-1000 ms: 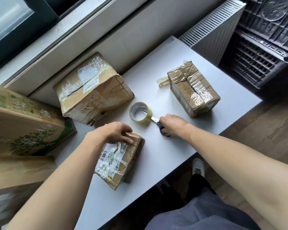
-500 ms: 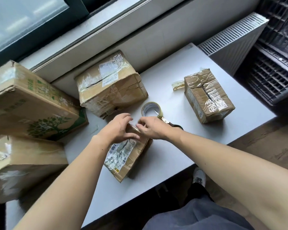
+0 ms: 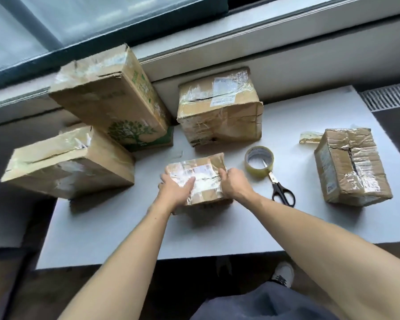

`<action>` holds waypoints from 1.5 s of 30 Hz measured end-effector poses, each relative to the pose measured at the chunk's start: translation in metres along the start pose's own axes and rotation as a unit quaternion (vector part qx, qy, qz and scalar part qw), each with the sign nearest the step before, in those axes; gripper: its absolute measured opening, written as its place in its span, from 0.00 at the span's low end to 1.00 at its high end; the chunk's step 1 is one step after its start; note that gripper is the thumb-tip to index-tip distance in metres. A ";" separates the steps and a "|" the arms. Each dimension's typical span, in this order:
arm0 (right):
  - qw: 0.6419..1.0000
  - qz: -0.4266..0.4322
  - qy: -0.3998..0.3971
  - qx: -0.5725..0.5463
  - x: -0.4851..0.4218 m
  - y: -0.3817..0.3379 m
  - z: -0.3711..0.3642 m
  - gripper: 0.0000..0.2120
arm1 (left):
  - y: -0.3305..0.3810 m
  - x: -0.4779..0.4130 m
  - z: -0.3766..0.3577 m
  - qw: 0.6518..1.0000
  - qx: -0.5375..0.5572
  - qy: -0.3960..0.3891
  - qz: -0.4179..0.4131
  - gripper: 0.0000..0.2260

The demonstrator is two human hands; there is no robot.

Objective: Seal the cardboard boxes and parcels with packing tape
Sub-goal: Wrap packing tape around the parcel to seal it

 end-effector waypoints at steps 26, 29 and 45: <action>0.959 0.017 0.263 -0.108 0.029 -0.088 0.043 0.24 | 0.039 -0.007 0.096 0.965 0.121 0.161 -0.169 0.22; 0.968 0.029 0.220 -0.113 0.027 -0.100 0.040 0.18 | 0.036 -0.011 0.117 0.957 0.148 0.169 -0.183 0.24; 0.941 0.092 0.183 -0.268 0.015 -0.143 0.069 0.28 | 0.063 -0.007 0.152 0.915 0.242 0.114 -0.301 0.19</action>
Point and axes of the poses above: each hand's wrist, its own x-axis away from the middle knuckle, its own z-axis out of the back of the hand, y = z × x, the point moved 5 cm from there along -x, towards the middle knuckle, and after that the axes turned 1 degree about z, right-handed, at the moved point
